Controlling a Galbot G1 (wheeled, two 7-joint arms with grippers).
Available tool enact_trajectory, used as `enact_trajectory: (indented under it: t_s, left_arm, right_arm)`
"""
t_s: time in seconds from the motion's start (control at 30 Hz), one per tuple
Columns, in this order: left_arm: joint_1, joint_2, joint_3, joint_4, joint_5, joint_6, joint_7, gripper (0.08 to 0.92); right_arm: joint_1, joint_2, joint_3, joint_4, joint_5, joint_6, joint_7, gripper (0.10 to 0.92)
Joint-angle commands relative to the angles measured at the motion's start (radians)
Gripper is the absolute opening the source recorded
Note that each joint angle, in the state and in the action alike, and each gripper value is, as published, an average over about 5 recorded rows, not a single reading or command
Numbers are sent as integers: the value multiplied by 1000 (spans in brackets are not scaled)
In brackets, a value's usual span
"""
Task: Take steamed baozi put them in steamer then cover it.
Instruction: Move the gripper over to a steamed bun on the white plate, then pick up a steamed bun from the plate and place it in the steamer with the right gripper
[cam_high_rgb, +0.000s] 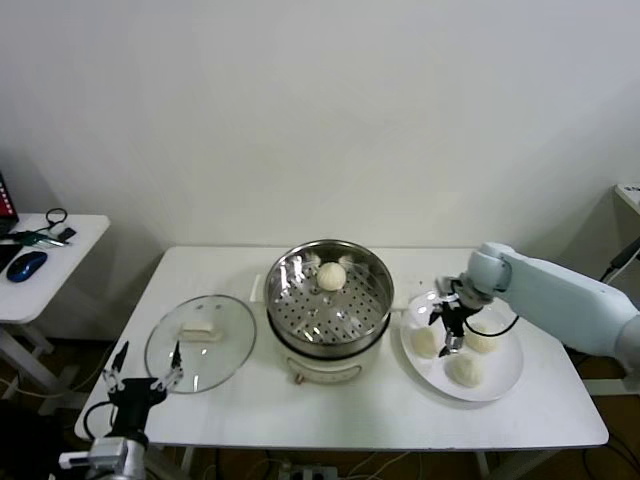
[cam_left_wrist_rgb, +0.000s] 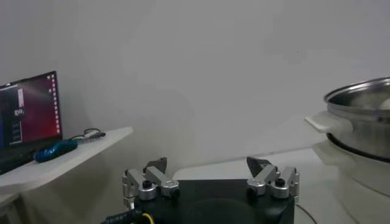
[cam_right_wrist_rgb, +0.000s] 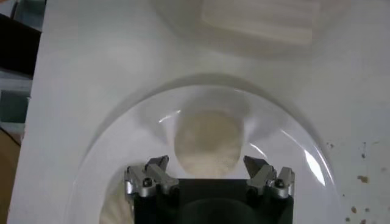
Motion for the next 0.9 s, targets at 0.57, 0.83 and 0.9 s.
enact_trajectory:
  t_s: [0.57, 0.83, 0.9]
  left_arm:
    - [9, -6, -2, -3, -2, 1, -4, 823]
    - [10, -7, 2, -6, 0, 7, -4, 823]
    - [9, -8, 6, -9, 2, 11, -4, 823]
  right_arm:
    - [-17, 31, 20, -46, 11, 0, -2, 707]
    - [150, -38, -47, 11, 105, -3, -2, 696]
    - [227, -53, -89, 22, 147, -2, -4, 696]
